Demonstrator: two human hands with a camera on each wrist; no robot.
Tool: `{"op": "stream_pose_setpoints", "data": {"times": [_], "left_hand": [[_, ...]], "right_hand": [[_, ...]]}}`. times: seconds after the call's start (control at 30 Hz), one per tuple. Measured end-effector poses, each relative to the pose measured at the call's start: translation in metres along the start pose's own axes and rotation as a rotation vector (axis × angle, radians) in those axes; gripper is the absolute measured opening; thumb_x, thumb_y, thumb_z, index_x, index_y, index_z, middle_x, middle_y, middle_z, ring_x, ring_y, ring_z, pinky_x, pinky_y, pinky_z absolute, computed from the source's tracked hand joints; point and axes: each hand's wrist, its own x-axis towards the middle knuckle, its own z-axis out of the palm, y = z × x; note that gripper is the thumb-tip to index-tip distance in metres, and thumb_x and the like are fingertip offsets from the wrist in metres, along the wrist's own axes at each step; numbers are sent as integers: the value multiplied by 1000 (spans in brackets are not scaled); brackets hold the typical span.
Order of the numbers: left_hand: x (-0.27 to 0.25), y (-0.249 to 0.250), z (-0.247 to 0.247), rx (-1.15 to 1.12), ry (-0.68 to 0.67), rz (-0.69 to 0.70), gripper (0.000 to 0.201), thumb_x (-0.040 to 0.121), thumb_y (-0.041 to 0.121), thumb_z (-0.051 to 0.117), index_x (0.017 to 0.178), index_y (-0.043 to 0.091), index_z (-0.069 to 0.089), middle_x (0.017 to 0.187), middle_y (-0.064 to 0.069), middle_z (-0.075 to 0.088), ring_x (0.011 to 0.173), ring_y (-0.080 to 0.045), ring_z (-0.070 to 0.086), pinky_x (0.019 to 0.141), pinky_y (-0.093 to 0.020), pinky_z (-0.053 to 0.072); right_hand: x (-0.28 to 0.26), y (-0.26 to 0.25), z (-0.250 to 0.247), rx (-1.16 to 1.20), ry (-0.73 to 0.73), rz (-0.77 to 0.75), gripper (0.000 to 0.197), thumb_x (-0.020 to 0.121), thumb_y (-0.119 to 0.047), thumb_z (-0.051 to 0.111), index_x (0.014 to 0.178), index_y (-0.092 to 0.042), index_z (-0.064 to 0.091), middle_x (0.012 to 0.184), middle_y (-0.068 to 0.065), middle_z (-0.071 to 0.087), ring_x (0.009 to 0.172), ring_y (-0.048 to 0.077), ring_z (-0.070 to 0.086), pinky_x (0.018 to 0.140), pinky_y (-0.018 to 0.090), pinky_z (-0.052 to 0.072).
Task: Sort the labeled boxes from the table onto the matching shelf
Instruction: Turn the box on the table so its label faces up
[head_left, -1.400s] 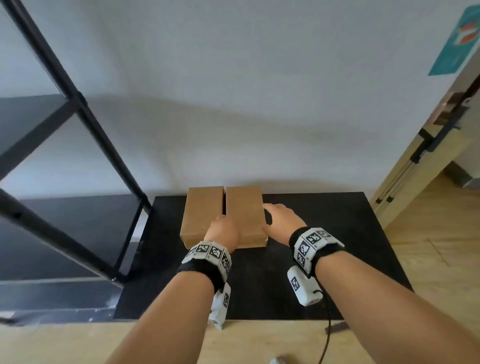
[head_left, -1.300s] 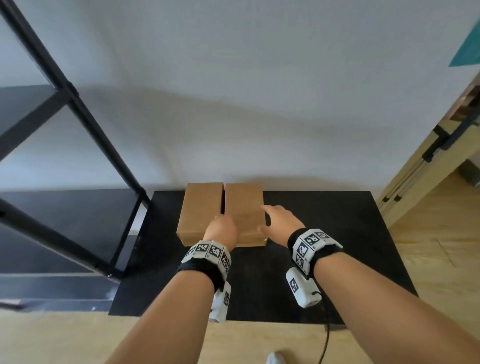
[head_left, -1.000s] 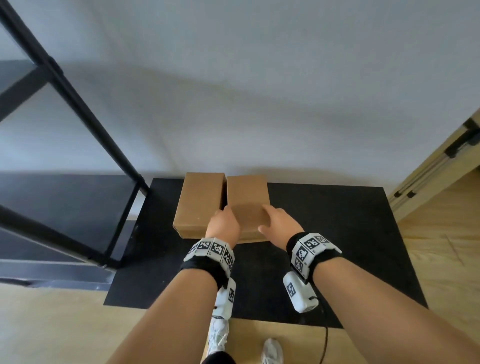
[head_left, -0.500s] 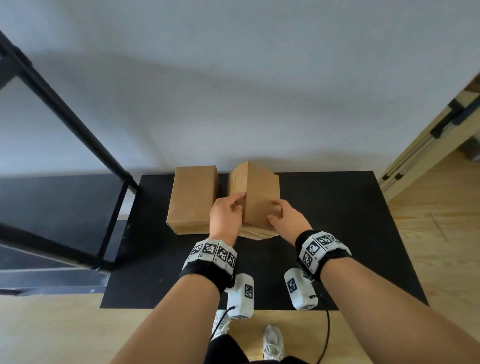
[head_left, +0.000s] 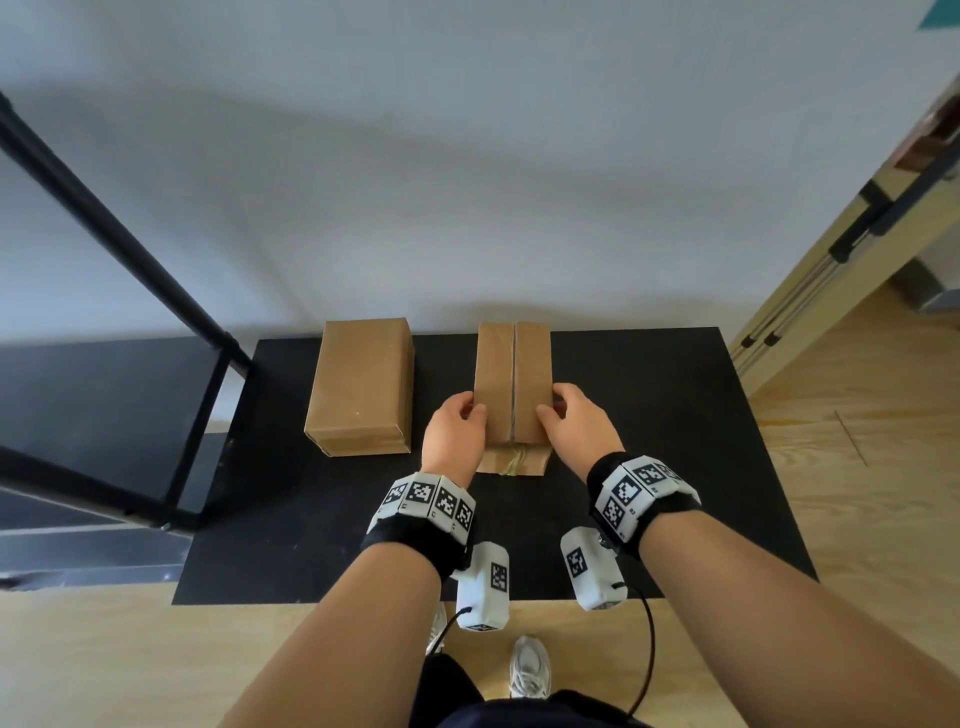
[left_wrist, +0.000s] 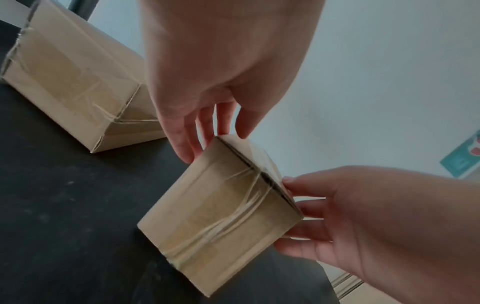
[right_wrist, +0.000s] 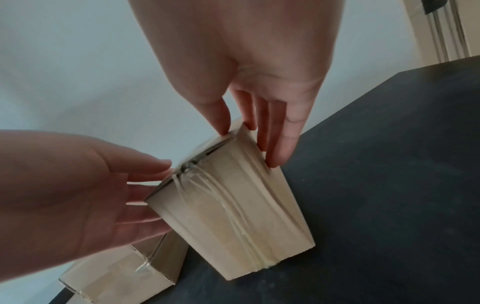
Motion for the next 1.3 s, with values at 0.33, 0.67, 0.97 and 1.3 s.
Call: {"op": "stream_pose_setpoints", "data": {"times": [0.33, 0.67, 0.97, 1.3], "left_hand": [[-12, 2, -22, 106, 256, 89, 31, 98, 12, 46, 120, 17, 68, 118, -2, 68, 107, -21, 63, 86, -32, 51], [-8, -17, -3, 177, 84, 59, 38, 95, 18, 61, 133, 17, 57, 134, -6, 53, 109, -19, 63, 82, -27, 54], [-8, -14, 5, 216, -34, 94, 41, 95, 11, 58, 136, 16, 56, 120, -4, 65, 95, -11, 57, 76, -23, 46], [1, 5, -10, 494, 94, 269, 48, 95, 8, 51, 142, 18, 52, 143, -3, 49, 132, -24, 42, 101, -35, 42]], "right_hand": [[3, -10, 15, -95, -159, -3, 40, 101, -31, 43, 134, -10, 52, 122, 10, 64, 109, 26, 62, 93, 37, 49], [4, 7, -1, -102, -10, -4, 41, 99, -39, 41, 130, -15, 51, 120, 8, 61, 102, 25, 64, 89, 44, 52], [2, 20, -4, -144, -70, 87, 58, 89, -43, 62, 135, -12, 44, 126, 9, 57, 108, 25, 62, 89, 41, 54], [21, 0, -16, -361, -321, 1, 56, 90, -23, 52, 144, -28, 38, 130, 8, 56, 112, 29, 60, 93, 46, 52]]}}
